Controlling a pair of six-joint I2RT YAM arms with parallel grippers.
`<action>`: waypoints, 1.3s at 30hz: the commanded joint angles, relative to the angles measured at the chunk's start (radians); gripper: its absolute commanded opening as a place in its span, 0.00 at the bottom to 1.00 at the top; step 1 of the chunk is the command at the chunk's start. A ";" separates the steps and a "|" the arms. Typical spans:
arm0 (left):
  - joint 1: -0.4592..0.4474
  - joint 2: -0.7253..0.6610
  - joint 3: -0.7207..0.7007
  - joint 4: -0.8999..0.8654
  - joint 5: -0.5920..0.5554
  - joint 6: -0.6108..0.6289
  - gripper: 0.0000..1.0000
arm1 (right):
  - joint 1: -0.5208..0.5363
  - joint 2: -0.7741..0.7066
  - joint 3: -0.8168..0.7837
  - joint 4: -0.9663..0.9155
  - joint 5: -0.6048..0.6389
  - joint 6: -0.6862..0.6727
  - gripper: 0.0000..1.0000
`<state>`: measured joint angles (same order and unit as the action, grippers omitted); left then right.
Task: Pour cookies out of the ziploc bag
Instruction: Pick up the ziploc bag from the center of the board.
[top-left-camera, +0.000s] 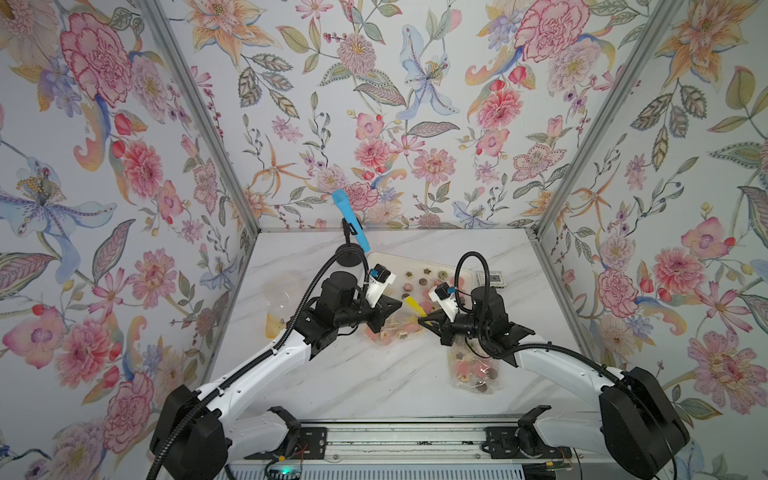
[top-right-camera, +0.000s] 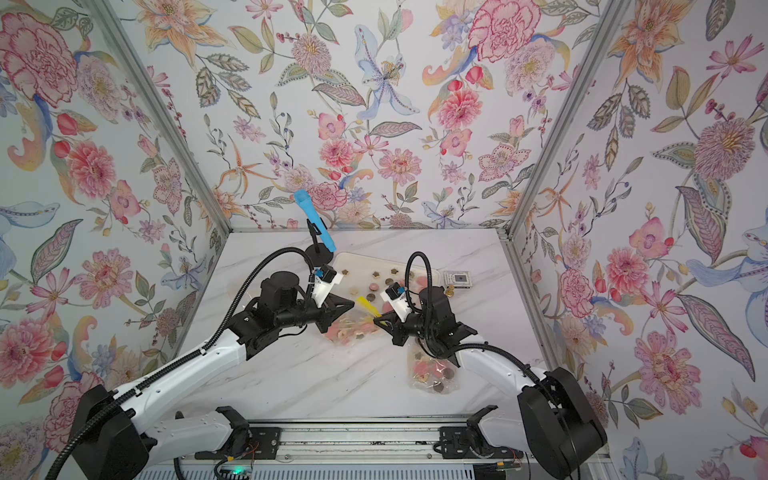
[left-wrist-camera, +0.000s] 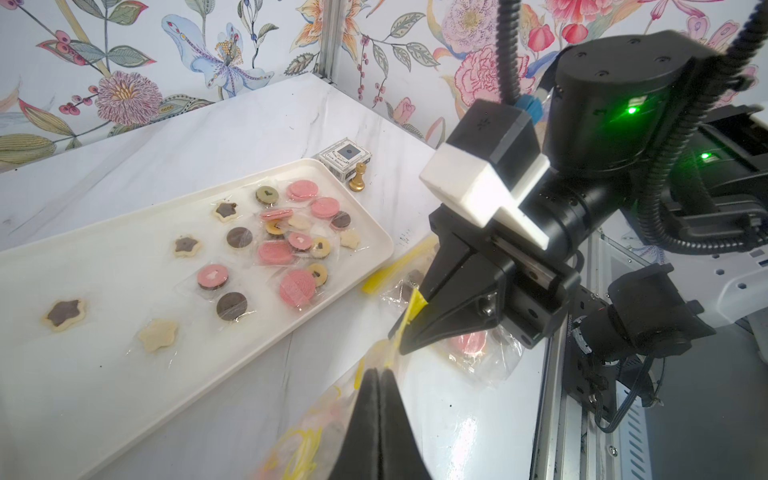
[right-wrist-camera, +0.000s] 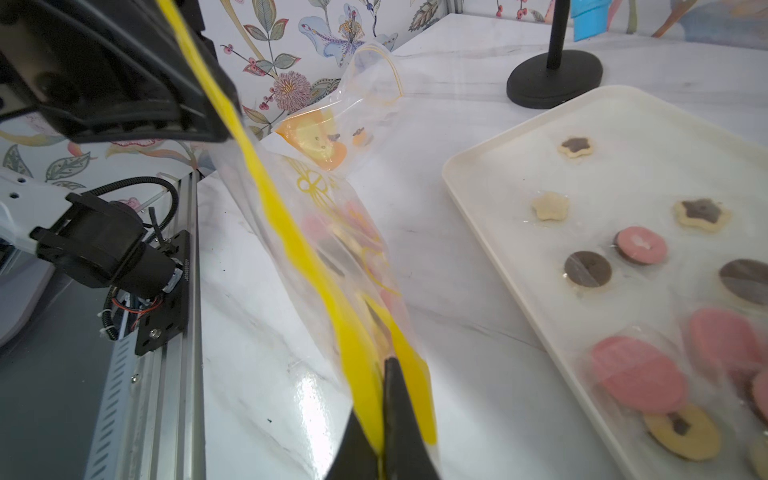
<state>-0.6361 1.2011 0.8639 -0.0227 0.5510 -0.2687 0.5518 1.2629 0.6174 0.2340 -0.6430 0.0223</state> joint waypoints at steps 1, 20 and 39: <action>-0.001 -0.029 -0.011 0.023 -0.022 0.010 0.00 | 0.015 -0.030 0.028 -0.024 0.034 0.005 0.00; 0.135 -0.186 -0.188 0.132 -0.072 -0.512 0.60 | 0.294 0.107 0.372 -0.429 0.463 0.482 0.00; 0.094 -0.180 -0.356 0.421 -0.049 -0.867 0.57 | 0.384 0.237 0.524 -0.502 0.538 0.543 0.00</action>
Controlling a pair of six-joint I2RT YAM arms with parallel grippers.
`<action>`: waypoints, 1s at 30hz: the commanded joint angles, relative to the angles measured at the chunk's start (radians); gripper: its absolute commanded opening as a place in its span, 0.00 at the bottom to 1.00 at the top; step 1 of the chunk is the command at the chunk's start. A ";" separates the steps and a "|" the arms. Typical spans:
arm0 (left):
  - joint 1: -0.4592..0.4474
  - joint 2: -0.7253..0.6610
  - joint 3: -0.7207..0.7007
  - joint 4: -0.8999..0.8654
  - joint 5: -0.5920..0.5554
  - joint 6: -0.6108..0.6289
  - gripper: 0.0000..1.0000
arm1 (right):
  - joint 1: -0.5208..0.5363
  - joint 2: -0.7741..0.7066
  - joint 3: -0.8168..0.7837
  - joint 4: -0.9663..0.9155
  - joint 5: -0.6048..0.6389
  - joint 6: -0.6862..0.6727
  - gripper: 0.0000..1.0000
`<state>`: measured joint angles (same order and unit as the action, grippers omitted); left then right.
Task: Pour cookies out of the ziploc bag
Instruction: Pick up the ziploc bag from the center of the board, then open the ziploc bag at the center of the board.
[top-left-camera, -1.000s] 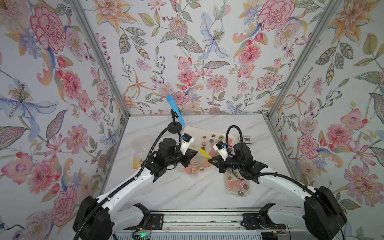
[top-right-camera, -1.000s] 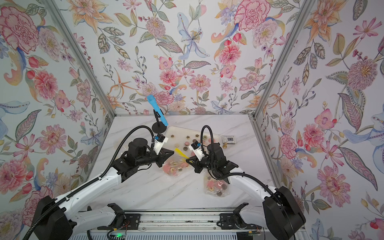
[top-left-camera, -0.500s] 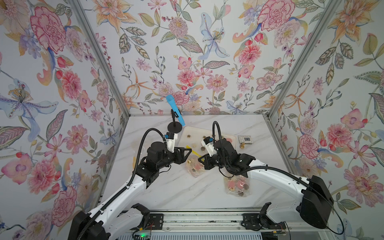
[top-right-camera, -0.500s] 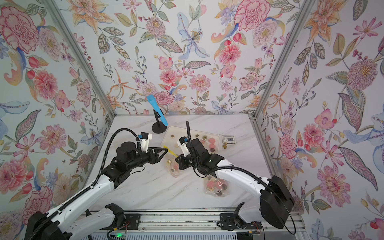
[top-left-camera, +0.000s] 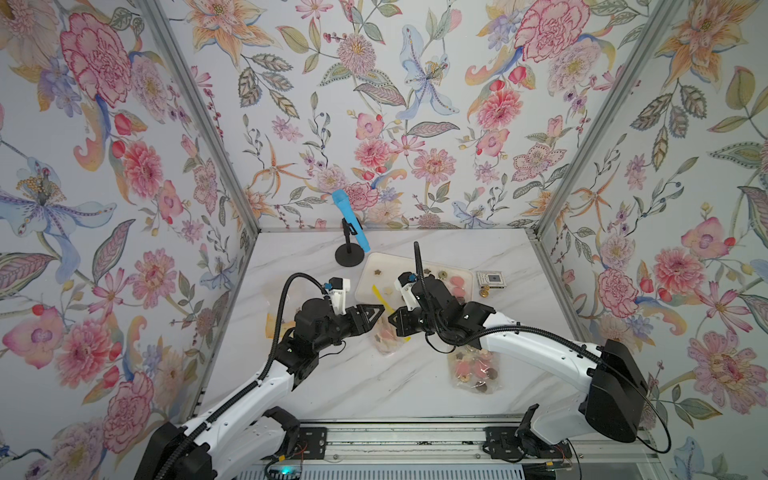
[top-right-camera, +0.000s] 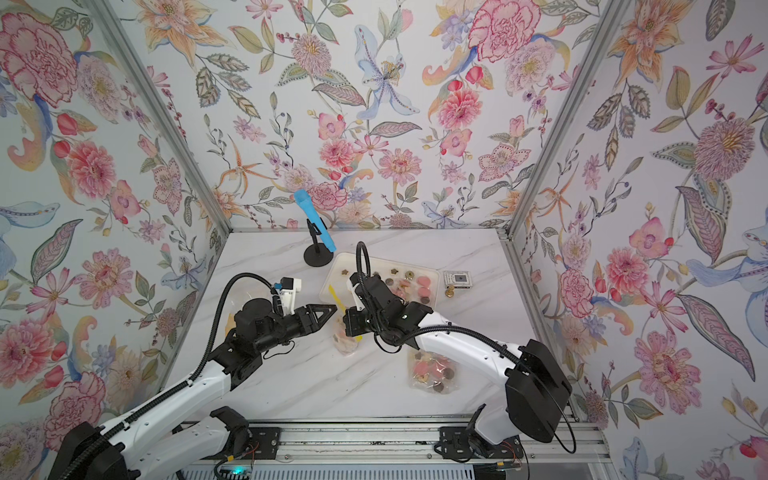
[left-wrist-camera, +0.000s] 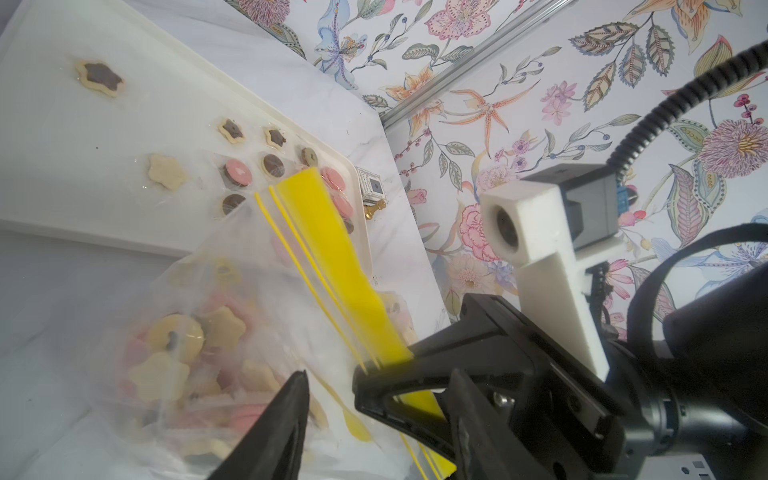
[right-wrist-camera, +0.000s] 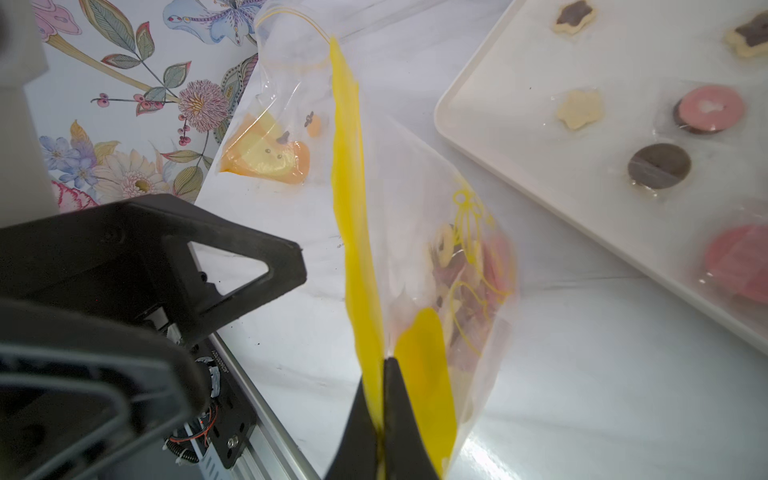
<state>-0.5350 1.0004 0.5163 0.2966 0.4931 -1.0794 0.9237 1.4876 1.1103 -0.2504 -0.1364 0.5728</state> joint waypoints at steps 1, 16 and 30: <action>-0.006 0.037 -0.003 0.113 0.009 -0.060 0.56 | 0.017 0.017 0.031 -0.017 0.037 -0.009 0.00; -0.009 0.139 -0.002 0.143 0.004 -0.083 0.42 | 0.058 0.020 0.037 0.002 0.072 -0.041 0.00; -0.009 0.166 0.002 0.165 0.007 -0.080 0.13 | 0.065 0.012 0.026 0.010 0.080 -0.063 0.00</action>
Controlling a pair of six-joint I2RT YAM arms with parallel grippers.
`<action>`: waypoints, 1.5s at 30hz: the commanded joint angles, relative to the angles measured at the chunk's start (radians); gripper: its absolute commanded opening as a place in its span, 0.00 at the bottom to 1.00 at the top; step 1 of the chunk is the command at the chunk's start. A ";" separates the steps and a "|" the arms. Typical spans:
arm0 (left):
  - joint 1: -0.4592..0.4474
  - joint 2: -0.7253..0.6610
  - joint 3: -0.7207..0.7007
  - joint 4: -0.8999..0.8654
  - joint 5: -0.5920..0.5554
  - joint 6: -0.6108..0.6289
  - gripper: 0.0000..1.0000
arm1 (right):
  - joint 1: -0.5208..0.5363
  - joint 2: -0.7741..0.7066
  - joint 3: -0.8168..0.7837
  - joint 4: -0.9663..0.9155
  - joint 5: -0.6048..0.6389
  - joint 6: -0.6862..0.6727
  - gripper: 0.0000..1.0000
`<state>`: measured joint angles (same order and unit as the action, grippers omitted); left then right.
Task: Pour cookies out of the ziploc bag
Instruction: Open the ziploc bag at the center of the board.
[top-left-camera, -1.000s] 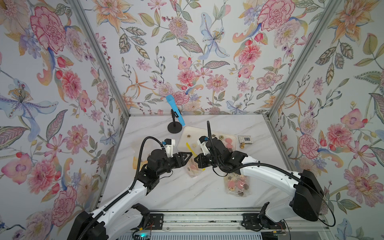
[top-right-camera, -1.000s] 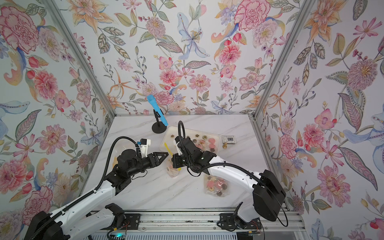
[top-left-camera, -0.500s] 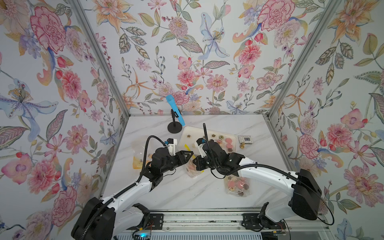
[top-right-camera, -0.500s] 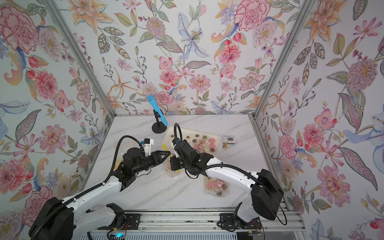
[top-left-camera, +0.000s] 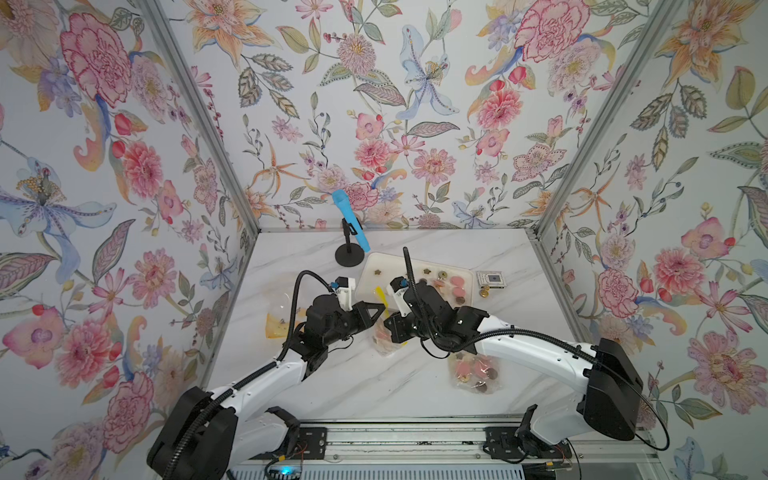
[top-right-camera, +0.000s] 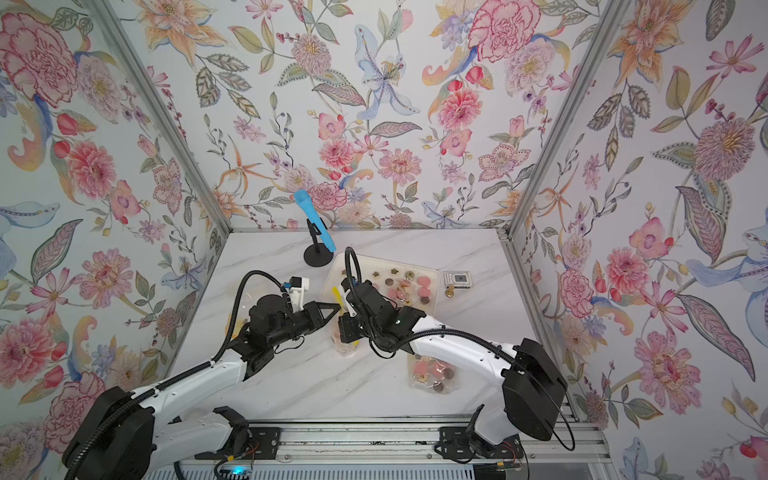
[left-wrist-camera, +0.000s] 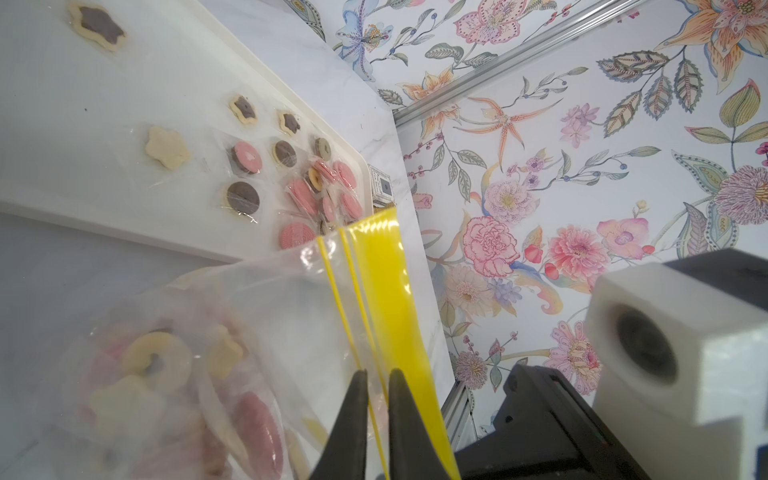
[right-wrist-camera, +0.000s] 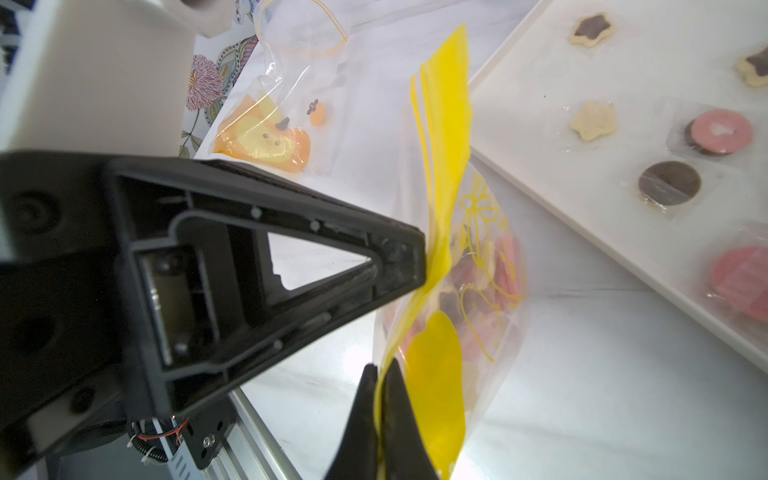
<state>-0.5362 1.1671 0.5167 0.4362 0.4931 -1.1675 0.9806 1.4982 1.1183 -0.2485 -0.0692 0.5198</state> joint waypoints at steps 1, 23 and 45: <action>-0.007 -0.006 0.000 0.029 0.006 0.009 0.18 | 0.008 0.003 0.017 0.009 0.011 -0.010 0.00; -0.018 0.048 -0.004 0.071 0.019 -0.002 0.10 | 0.009 -0.030 -0.017 0.020 0.034 -0.021 0.00; -0.028 0.096 0.047 0.065 0.093 0.015 0.61 | 0.052 -0.088 -0.081 0.080 0.044 -0.214 0.00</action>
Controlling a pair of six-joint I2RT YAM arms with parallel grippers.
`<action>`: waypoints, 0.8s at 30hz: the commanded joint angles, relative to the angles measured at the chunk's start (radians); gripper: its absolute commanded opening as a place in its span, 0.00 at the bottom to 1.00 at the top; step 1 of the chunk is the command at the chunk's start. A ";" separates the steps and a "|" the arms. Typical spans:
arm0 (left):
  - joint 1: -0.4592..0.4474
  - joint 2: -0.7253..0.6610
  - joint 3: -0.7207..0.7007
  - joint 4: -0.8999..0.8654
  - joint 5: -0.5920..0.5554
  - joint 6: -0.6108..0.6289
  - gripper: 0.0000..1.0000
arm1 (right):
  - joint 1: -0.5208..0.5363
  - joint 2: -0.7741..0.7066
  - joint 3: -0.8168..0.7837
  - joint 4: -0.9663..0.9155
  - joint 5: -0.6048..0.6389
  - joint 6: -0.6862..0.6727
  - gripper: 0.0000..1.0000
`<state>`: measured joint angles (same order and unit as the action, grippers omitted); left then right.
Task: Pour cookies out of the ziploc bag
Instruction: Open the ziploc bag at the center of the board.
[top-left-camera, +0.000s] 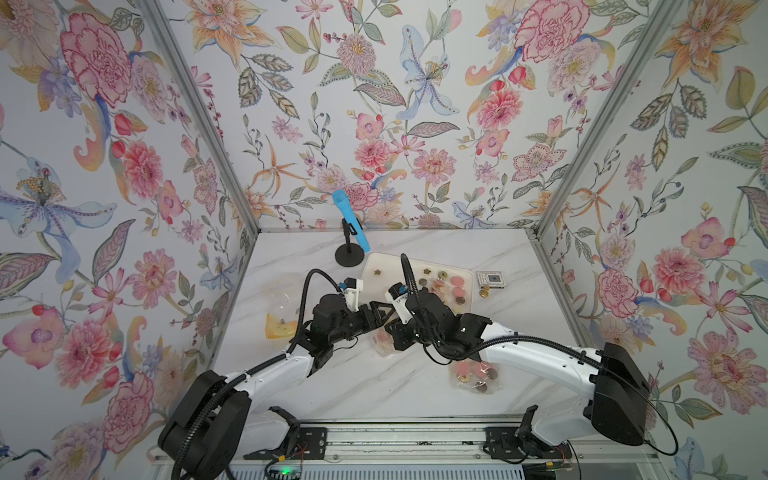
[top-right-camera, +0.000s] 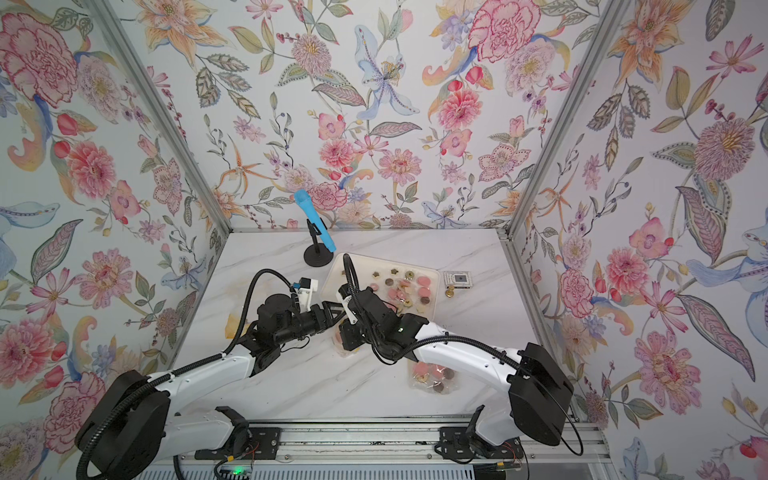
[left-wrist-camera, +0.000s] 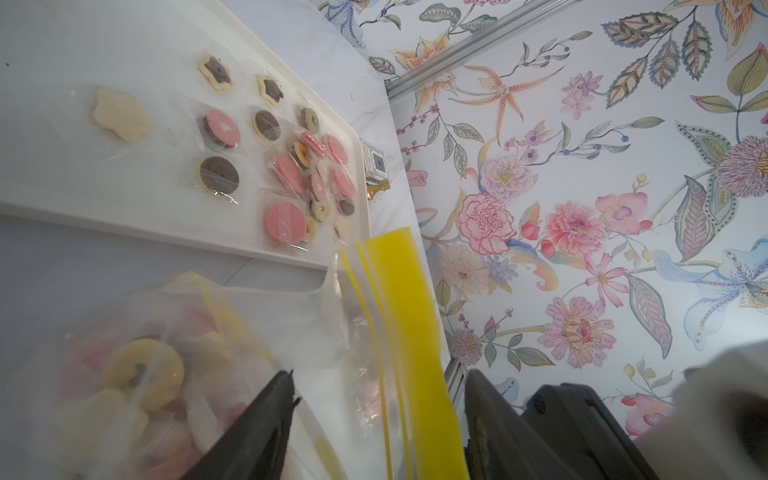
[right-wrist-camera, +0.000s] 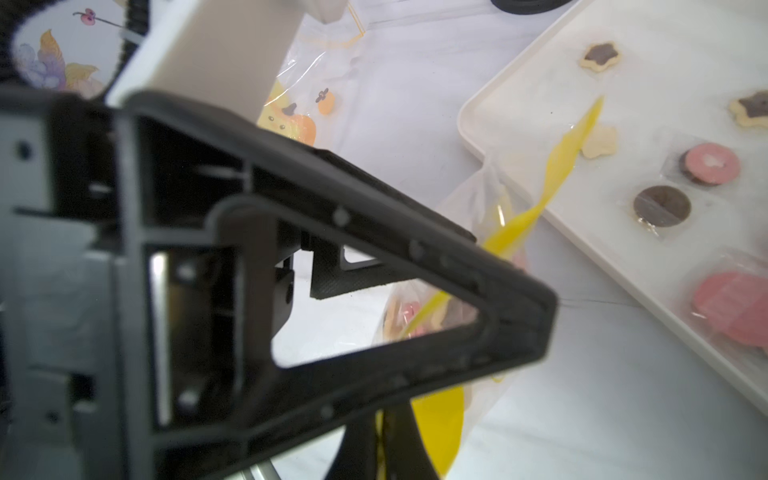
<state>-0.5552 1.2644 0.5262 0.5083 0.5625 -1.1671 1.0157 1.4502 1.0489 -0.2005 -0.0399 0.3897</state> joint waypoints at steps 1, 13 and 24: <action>-0.009 -0.005 0.041 -0.016 0.019 0.019 0.58 | 0.018 -0.043 -0.013 0.033 0.015 -0.094 0.00; -0.008 -0.026 0.048 -0.066 -0.015 0.046 0.10 | 0.005 -0.052 -0.037 -0.013 0.021 -0.035 0.16; -0.006 -0.022 0.100 -0.103 0.030 0.167 0.06 | -0.171 -0.231 -0.188 0.022 -0.329 0.040 0.61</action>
<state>-0.5575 1.2591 0.5861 0.4168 0.5701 -1.0584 0.8894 1.2621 0.9020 -0.2008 -0.2283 0.3969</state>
